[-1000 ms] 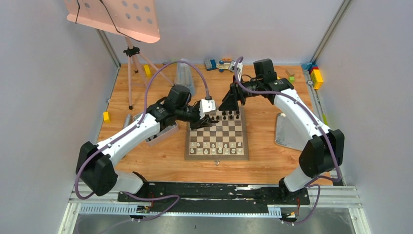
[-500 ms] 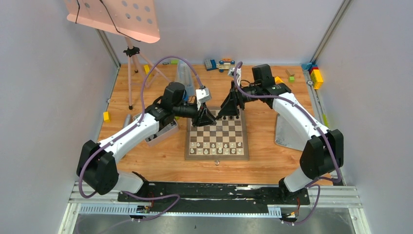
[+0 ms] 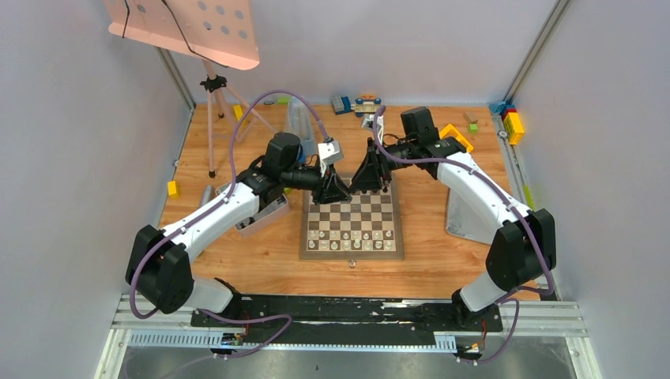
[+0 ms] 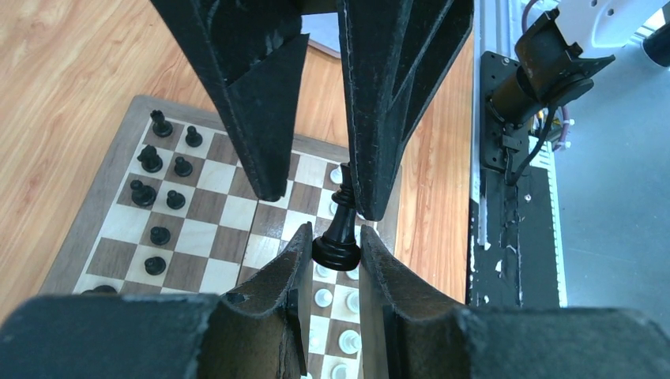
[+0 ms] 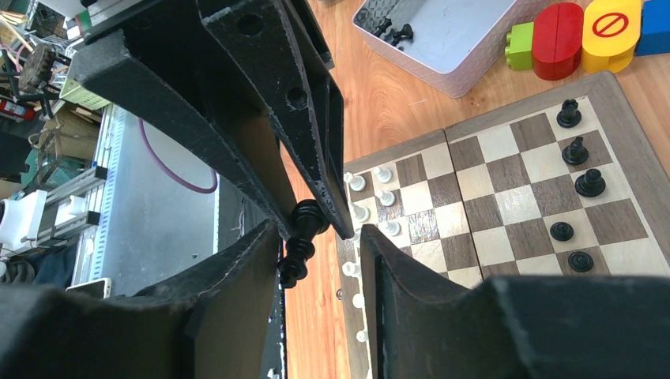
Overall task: Set up the chess pieces on the board
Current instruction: Place the chess piece on the chessboard.
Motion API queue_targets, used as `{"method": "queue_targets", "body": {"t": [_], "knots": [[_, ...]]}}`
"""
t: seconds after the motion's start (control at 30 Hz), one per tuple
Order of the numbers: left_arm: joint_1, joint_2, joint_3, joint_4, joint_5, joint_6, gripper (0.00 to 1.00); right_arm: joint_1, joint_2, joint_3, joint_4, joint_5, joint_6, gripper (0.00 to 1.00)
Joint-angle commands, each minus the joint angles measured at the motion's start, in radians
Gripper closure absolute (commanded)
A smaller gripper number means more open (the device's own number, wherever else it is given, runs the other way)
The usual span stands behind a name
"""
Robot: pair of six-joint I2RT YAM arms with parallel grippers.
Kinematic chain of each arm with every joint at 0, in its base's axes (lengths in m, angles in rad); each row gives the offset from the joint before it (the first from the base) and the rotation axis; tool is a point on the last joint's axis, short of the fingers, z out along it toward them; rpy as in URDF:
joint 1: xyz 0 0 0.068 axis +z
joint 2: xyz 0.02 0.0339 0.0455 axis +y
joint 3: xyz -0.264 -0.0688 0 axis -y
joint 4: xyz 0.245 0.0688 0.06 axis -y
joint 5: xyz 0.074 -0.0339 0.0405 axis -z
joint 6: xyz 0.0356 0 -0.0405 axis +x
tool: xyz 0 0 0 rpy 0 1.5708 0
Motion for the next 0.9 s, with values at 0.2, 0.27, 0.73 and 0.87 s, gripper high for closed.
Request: {"method": "queue_targets", "body": {"t": [0.2, 0.27, 0.73, 0.87], "knots": [[0.014, 0.005, -0.001, 0.047, 0.006, -0.039, 0.94, 0.006, -0.05, -0.021, 0.03, -0.012, -0.029, 0.56], [0.016, 0.005, -0.001, 0.049, 0.006, -0.043, 0.94, 0.006, -0.054, -0.024, 0.03, -0.004, -0.032, 0.55], [0.021, 0.019, 0.0, 0.054, 0.01, -0.05, 0.94, 0.018, -0.044, -0.01, 0.03, 0.008, -0.026, 0.75], [0.021, 0.025, -0.002, 0.052, 0.01, -0.047, 0.92, 0.019, -0.04, -0.006, 0.03, 0.01, -0.025, 0.84]]}}
